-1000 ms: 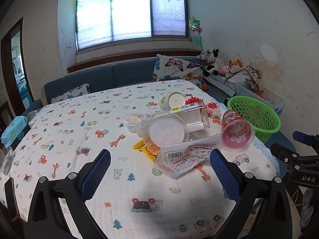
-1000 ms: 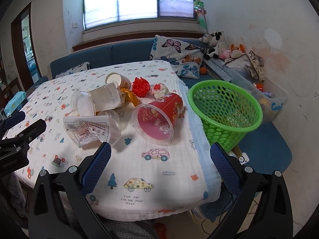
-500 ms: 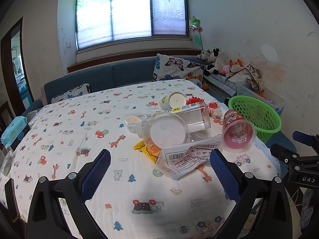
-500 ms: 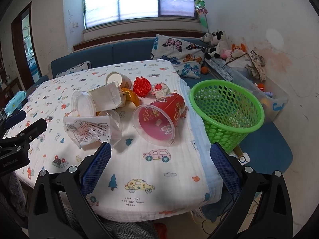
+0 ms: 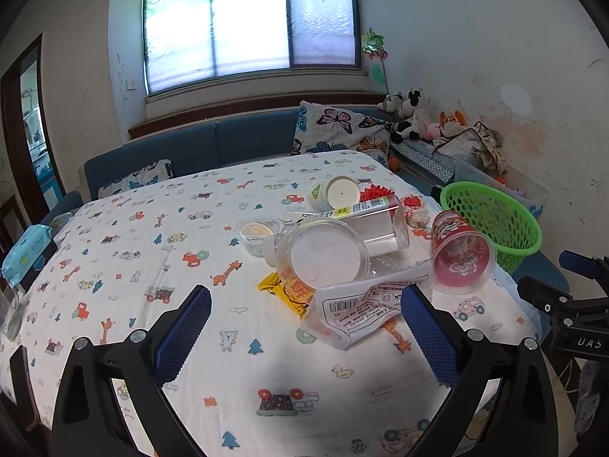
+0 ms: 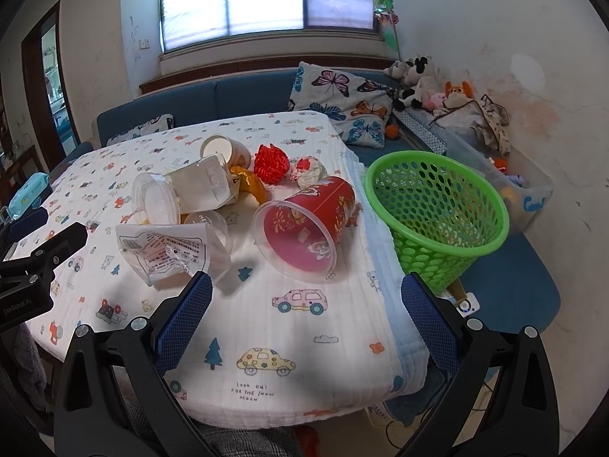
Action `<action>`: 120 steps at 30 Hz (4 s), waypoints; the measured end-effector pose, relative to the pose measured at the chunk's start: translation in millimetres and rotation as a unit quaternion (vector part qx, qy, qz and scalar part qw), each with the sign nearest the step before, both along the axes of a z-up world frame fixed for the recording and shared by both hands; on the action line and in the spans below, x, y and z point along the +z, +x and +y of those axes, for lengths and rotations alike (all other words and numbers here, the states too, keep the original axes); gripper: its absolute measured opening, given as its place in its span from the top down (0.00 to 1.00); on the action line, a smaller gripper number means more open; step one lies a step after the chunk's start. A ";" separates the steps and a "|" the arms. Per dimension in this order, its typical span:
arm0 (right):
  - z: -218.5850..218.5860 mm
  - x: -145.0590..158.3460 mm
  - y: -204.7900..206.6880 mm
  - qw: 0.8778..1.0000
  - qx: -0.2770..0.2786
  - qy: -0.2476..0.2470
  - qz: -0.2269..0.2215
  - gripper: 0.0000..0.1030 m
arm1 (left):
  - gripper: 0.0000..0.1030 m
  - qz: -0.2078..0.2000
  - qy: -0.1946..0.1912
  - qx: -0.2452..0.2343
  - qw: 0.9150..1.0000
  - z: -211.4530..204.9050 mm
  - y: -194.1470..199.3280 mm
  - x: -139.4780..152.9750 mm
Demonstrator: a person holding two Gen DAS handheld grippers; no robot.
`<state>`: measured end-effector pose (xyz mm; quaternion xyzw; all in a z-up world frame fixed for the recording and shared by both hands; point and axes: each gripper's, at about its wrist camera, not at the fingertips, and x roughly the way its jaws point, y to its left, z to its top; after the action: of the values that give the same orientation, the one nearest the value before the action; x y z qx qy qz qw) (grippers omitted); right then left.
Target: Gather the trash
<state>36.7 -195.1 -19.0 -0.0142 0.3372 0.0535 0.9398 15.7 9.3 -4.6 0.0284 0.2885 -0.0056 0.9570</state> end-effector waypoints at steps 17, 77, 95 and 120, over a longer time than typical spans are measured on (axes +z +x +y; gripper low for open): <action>-12.1 2.1 35.5 0.999 0.016 0.022 0.029 0.04 | 0.06 0.007 0.006 -0.004 1.000 11.4 19.8 -1.9; -57.3 -9.1 178.2 0.959 0.052 0.167 0.222 0.29 | 0.95 0.114 0.016 -0.331 0.936 -33.5 74.6 -45.4; -178.7 7.9 217.3 0.973 -0.086 0.153 0.150 0.29 | 0.97 0.060 -0.073 -0.353 0.931 -71.4 88.4 31.5; -245.4 -88.4 261.7 0.957 -0.114 0.137 0.229 0.28 | 0.97 0.103 -0.096 -0.322 0.936 -171.4 211.1 36.4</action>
<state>298.4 -440.5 -107.4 0.1653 0.5321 -0.0064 0.8304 226.8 -162.0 31.8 0.0267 0.3591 -0.3443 0.8671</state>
